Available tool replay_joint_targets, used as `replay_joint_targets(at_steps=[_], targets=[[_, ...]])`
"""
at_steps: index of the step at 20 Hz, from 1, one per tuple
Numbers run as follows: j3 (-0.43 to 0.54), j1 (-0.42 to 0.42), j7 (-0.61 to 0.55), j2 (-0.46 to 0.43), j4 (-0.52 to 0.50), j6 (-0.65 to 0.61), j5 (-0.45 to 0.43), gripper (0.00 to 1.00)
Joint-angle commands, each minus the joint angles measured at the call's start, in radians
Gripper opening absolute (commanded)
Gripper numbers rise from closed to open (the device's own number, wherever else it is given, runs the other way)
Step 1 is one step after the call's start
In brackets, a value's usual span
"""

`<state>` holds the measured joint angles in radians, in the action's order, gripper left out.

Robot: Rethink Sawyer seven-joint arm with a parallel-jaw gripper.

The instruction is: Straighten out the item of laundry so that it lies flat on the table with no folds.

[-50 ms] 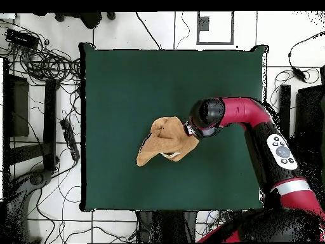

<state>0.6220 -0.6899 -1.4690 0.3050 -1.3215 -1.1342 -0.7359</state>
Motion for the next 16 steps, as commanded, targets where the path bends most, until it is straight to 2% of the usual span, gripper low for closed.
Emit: replay_joint_targets(at_steps=[1, 5, 8, 11, 16], targets=[[-0.013, 0.049, 0.280, 0.047, -0.015, -0.079, -0.053, 1.00], [-0.022, 0.053, 0.286, 0.045, -0.018, -0.077, -0.072, 1.00], [-0.058, 0.091, 0.260, 0.012, 0.008, -0.050, -0.140, 1.00], [-0.083, 0.123, 0.185, -0.038, 0.029, 0.021, -0.195, 1.00], [-0.083, 0.145, 0.147, -0.105, 0.070, 0.042, -0.196, 1.00]])
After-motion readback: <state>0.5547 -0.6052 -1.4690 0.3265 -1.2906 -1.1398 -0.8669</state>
